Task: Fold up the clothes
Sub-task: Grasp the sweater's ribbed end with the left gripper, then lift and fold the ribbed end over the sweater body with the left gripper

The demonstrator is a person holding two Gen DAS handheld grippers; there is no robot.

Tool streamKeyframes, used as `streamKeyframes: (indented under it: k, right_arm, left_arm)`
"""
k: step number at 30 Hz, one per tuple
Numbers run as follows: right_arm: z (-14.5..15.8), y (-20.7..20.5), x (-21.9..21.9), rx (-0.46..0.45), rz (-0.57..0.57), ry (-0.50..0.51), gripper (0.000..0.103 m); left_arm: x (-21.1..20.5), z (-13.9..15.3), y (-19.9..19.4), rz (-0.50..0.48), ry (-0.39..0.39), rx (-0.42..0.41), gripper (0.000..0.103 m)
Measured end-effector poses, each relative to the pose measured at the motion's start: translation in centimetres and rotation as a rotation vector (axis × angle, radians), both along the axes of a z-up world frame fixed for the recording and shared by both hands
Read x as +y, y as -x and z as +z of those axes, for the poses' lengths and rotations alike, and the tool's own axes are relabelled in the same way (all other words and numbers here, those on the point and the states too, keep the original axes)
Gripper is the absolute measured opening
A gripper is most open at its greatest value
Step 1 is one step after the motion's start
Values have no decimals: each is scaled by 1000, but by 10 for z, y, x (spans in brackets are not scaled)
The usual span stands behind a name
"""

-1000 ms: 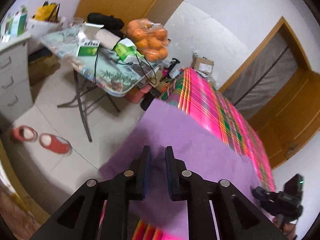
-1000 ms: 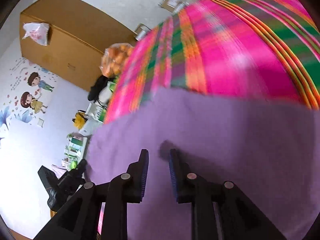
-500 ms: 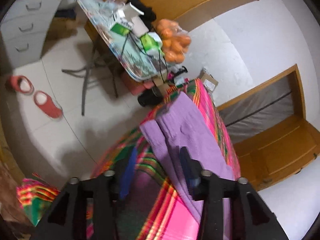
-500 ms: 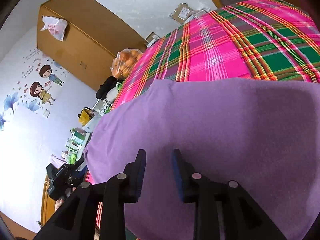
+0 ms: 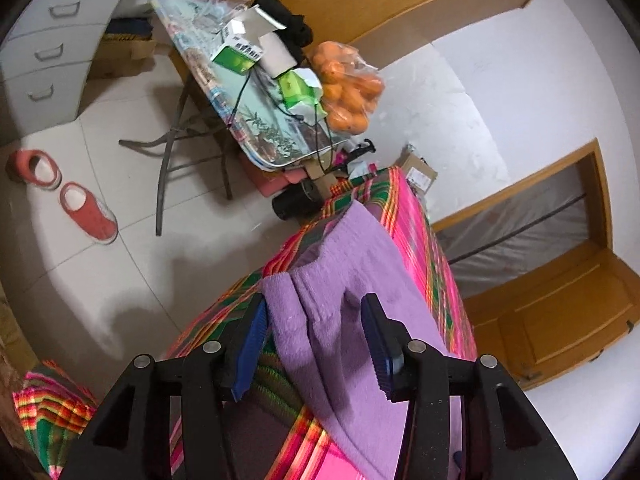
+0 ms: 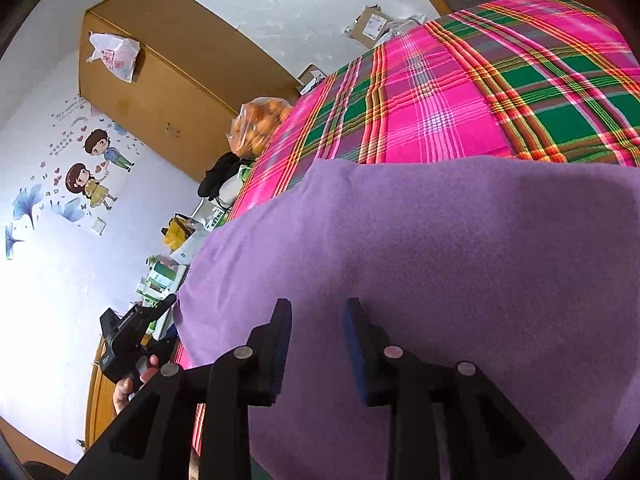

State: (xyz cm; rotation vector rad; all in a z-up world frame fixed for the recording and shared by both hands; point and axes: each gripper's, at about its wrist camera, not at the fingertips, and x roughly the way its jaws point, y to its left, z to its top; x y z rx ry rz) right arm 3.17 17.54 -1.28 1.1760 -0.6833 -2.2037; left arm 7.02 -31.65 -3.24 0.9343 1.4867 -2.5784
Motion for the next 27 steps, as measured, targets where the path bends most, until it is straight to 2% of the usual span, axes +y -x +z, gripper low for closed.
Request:
streamKeyframes:
  k: [4, 7, 10, 19, 27]
  right_arm:
    - [1, -3, 5, 0, -19, -4, 29]
    - [1, -6, 11, -3, -40, -5, 29]
    - [2, -8, 15, -3, -53, -7, 29]
    - [5, -10, 15, 3, -49, -3, 29]
    - [6, -17, 25, 15, -58, 15, 29]
  left_arm:
    - [-2, -3, 0, 8, -9, 13, 48]
    - [-3, 1, -2, 24, 10, 29, 31]
    - [-5, 6, -3, 21, 14, 48, 25]
    - [8, 46, -5, -21, 101, 145, 21]
    - [56, 99, 4, -140, 227, 259, 21]
